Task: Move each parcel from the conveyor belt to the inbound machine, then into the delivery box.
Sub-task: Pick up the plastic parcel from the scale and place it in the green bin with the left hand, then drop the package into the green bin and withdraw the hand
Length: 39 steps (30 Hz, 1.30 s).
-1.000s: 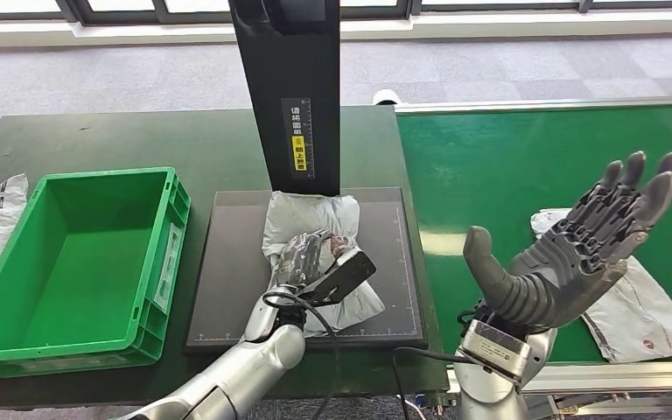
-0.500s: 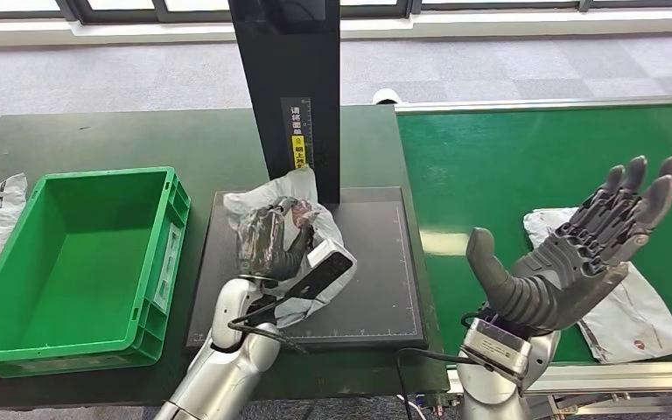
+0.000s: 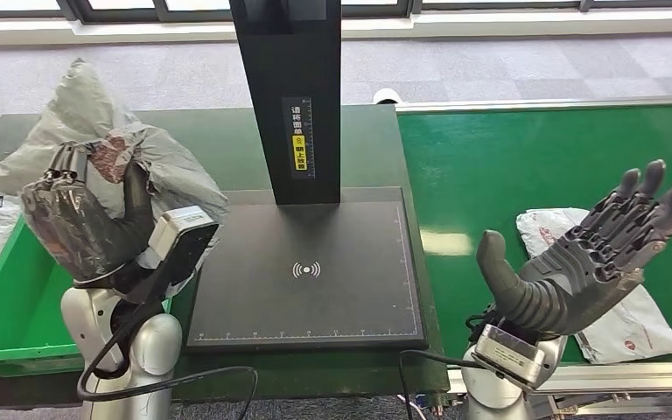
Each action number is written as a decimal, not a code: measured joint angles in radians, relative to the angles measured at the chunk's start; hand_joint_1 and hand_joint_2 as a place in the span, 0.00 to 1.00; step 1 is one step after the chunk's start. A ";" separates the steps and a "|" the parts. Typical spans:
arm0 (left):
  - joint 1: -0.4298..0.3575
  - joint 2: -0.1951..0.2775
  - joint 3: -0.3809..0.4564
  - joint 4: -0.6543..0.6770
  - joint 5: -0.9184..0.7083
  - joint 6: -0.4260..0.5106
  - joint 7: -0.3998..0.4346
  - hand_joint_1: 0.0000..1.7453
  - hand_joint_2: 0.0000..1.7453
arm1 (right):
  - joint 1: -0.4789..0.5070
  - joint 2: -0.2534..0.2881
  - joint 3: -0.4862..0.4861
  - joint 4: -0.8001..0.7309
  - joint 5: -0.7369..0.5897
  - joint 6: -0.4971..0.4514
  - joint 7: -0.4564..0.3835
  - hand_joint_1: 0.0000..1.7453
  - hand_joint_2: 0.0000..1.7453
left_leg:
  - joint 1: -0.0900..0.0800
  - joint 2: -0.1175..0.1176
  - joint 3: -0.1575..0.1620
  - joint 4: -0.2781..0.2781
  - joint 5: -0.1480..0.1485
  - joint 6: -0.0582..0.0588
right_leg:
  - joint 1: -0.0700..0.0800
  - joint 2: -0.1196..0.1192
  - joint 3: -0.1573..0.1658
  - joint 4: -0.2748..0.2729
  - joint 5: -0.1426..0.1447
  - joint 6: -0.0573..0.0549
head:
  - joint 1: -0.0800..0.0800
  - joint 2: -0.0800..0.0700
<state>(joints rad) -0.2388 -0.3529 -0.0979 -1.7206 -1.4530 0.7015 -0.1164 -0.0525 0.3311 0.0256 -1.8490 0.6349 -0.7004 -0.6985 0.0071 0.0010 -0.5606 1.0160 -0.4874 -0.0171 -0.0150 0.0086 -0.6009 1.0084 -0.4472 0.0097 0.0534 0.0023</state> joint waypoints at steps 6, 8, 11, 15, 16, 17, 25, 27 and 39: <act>0.000 0.002 0.075 -0.066 -0.021 -0.001 0.007 1.00 1.00 | 0.005 0.000 0.000 -0.020 -0.008 0.000 0.000 0.00 1.00 | 0.000 0.000 0.000 0.000 0.000 0.000 | 0.000 0.000 0.000 0.000 0.000 0.000 | 0.000 0.000; -0.009 0.002 0.131 -0.062 -0.001 -0.001 -0.007 1.00 1.00 | 0.009 0.000 0.000 -0.026 -0.009 0.000 0.000 0.00 1.00 | 0.000 0.000 0.001 0.000 0.000 0.000 | 0.000 0.000 0.000 0.000 0.000 0.000 | 0.000 0.000; -0.031 0.003 0.222 -0.036 0.028 -0.002 -0.033 1.00 1.00 | 0.017 0.000 0.000 -0.033 -0.011 0.000 0.000 0.00 1.00 | 0.000 0.001 0.001 0.000 0.000 0.000 | 0.001 0.000 0.000 0.000 0.000 0.000 | 0.000 0.000; -0.065 0.008 0.348 0.040 0.053 -0.003 -0.073 1.00 1.00 | 0.023 -0.001 0.000 -0.039 -0.008 0.000 0.000 0.00 1.00 | 0.000 0.002 0.001 0.000 0.001 -0.001 | 0.001 0.001 0.000 0.000 0.001 -0.001 | 0.000 0.000; -0.067 0.008 0.373 0.053 0.053 -0.003 -0.078 1.00 1.00 | 0.025 -0.001 0.000 -0.042 -0.008 0.000 0.000 0.00 1.00 | 0.000 0.002 0.001 0.000 0.001 -0.001 | 0.001 0.001 0.000 0.000 0.001 -0.001 | 0.000 0.000; -0.070 0.008 0.391 0.065 0.053 -0.003 -0.082 1.00 1.00 | 0.027 -0.001 0.000 -0.044 -0.008 0.000 0.000 0.00 1.00 | 0.000 0.002 0.001 0.000 0.001 -0.001 | 0.001 0.001 0.000 0.000 0.001 -0.001 | 0.000 0.000; -0.139 0.018 0.560 0.241 0.029 -0.003 -0.109 1.00 1.00 | 0.040 -0.002 0.000 -0.053 -0.004 0.000 0.000 0.00 1.00 | 0.000 0.002 0.001 0.000 0.001 -0.001 | 0.000 0.001 0.000 0.000 0.001 -0.001 | 0.000 0.000; -0.158 0.026 0.607 0.297 0.021 -0.003 -0.116 1.00 1.00 | 0.043 -0.002 0.000 -0.056 -0.004 0.000 0.000 0.00 1.00 | 0.000 0.002 0.001 0.000 0.001 -0.001 | 0.000 0.001 0.000 0.000 0.001 -0.001 | 0.000 0.000; -0.244 0.047 0.775 0.476 -0.002 -0.003 -0.161 0.00 1.00 | 0.046 -0.002 -0.013 -0.061 -0.014 0.000 0.000 0.00 1.00 | 0.000 0.001 0.000 0.000 0.001 -0.001 | 0.000 0.001 0.000 0.000 0.001 -0.001 | 0.000 0.000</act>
<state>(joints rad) -0.4825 -0.3062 0.6773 -1.2444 -1.4553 0.6989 -0.2775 -0.0062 0.3288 0.0121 -1.9100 0.6205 -0.7004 -0.6985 0.0072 0.0023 -0.5602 1.0160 -0.4865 -0.0180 -0.0146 0.0095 -0.6008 1.0086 -0.4464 0.0086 0.0536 0.0023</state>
